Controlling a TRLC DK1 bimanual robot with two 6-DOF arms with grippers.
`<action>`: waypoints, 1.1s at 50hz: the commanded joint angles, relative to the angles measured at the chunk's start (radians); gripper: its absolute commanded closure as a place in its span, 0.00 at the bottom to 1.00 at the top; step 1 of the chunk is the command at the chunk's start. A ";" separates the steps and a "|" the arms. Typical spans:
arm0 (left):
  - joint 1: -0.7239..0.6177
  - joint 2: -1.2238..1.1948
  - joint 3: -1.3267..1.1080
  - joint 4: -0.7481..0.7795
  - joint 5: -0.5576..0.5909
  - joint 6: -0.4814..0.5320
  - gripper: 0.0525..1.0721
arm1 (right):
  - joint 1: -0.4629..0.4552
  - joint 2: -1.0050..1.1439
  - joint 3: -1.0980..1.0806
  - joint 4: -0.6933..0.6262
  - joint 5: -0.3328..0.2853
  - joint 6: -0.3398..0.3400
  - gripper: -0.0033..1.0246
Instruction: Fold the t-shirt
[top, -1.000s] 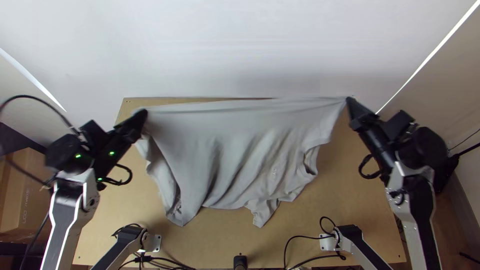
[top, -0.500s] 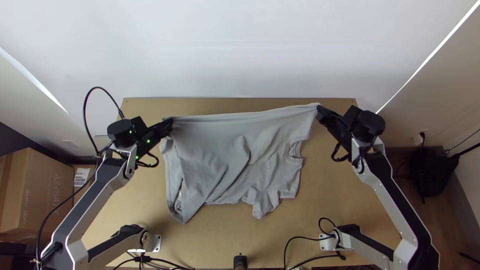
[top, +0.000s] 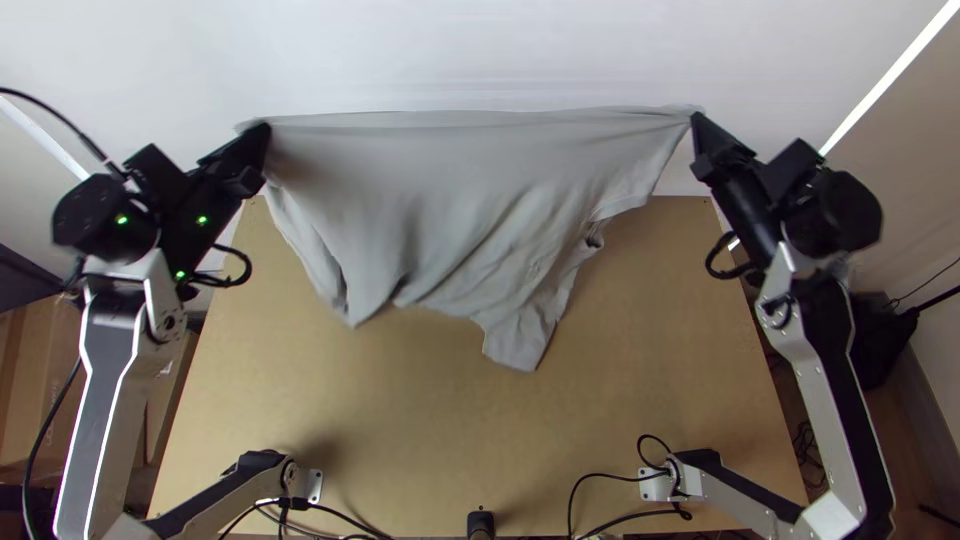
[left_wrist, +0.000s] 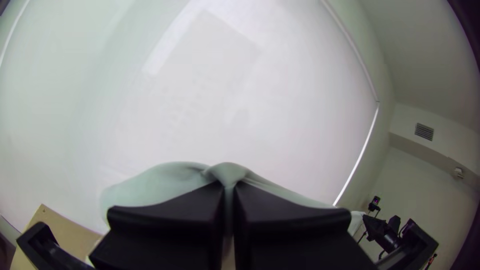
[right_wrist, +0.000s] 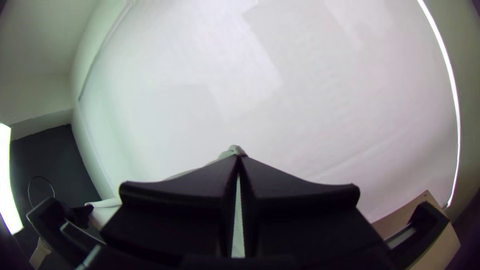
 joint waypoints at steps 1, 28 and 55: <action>0.033 -0.116 0.075 -0.027 -0.033 0.008 0.98 | -0.015 -0.140 0.056 -0.028 0.045 -0.021 0.97; 0.053 -0.439 0.189 -0.256 -0.031 -0.045 0.98 | -0.021 -0.496 0.205 -0.425 0.046 -0.027 0.97; 0.037 -0.517 -0.649 -0.161 0.147 -0.076 0.98 | 0.029 -0.439 -0.551 -0.157 0.039 0.036 0.97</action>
